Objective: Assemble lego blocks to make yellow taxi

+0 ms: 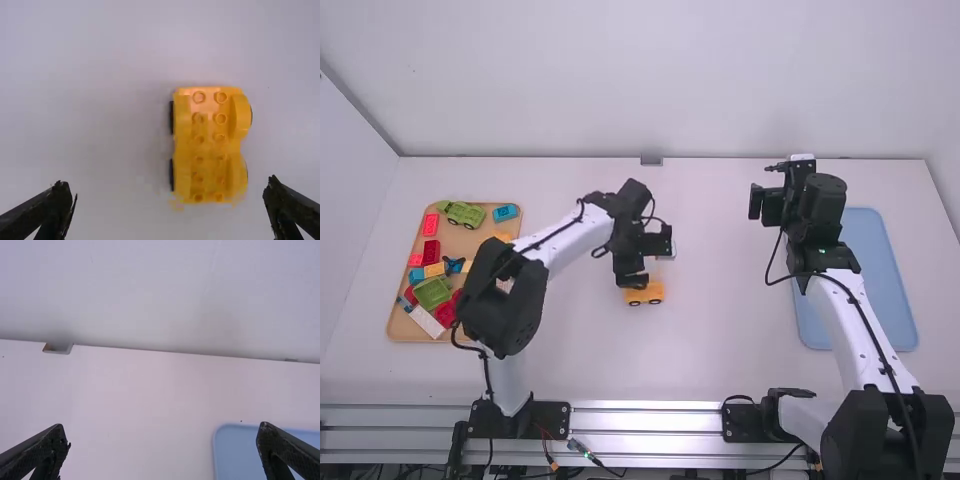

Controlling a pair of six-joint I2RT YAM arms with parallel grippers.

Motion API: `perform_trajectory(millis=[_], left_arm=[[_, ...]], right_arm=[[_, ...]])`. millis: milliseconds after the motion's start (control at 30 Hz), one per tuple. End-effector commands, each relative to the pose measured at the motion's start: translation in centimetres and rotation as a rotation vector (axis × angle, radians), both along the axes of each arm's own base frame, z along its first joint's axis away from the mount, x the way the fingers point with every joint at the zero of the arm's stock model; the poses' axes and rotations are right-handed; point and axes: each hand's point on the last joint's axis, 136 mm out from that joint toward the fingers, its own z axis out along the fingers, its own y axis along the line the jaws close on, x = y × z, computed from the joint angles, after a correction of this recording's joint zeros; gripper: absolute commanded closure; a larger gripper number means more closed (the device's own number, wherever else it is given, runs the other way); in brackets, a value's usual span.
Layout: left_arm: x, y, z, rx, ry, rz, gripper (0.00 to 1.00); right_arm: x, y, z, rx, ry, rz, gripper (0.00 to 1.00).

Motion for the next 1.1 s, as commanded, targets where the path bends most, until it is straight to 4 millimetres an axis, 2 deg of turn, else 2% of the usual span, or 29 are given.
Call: perform_trajectory(millis=[0,67,133,167,233,267,333,367,400,433,567,600,633,733,767,833,1067], left_arm=[[2.5,1.0,6.0,-0.116,-0.063,0.081,0.01],[4.6,2.8,8.1,-0.162,-0.066,0.229,0.01],[7.9,6.8,10.2,-0.209,-0.076,0.508,0.01],[8.2,7.2,10.3,-0.211,-0.077,0.533,0.01],[11.3,13.3,11.4,-0.24,-0.091,0.913,0.01],[12.5,18.0,11.5,-0.228,-0.111,1.163,0.01],[12.7,22.1,11.3,-0.197,-0.134,1.346,0.01],[12.1,26.9,10.7,-0.146,-0.154,1.552,0.01],[11.8,28.2,10.6,-0.136,-0.157,1.617,0.01],[10.9,31.0,10.1,-0.131,-0.145,1.768,0.01],[8.3,36.5,7.9,-0.203,-0.056,2.174,0.01],[7.6,37.5,7.3,-0.225,-0.03,2.279,0.01],[7.4,37.7,7.2,-0.227,-0.026,2.294,0.01],[5.1,39.6,5.4,-0.244,0.048,2.502,0.01],[5.1,39.7,5.3,-0.246,0.052,2.509,0.01],[3.7,40.2,3.9,-0.242,0.096,2.611,0.01],[3.0,40.4,1.6,-0.248,0.107,2.667,0.01]], right_arm=[[0.6,0.1,1.7,0.0,-0.036,0.001,0.01],[0.6,0.0,1.6,0.0,-0.033,-0.001,0.01],[0.6,0.0,1.6,-0.001,-0.031,-0.001,0.01],[0.6,0.0,1.6,0.0,-0.031,-0.001,0.01],[0.6,0.0,1.6,-0.001,-0.033,-0.001,0.01],[0.6,0.0,1.7,-0.001,-0.036,-0.001,0.01],[0.6,0.1,1.7,-0.001,-0.037,-0.001,0.01],[0.7,0.1,1.8,0.0,-0.039,0.001,0.01],[0.6,0.1,1.7,0.0,-0.038,0.001,0.01],[0.6,0.1,1.7,0.0,-0.038,0.001,0.01],[0.6,0.0,1.7,0.0,-0.035,-0.001,0.01],[0.6,0.0,1.6,0.0,-0.035,-0.001,0.01],[0.6,0.0,1.6,0.0,-0.035,-0.001,0.01],[0.7,0.1,1.8,-0.001,-0.041,0.0,0.01],[0.7,0.1,1.8,-0.001,-0.042,0.0,0.01],[0.7,0.1,1.8,-0.001,-0.043,0.001,0.01],[0.7,0.0,1.8,0.0,-0.04,-0.001,0.01]])
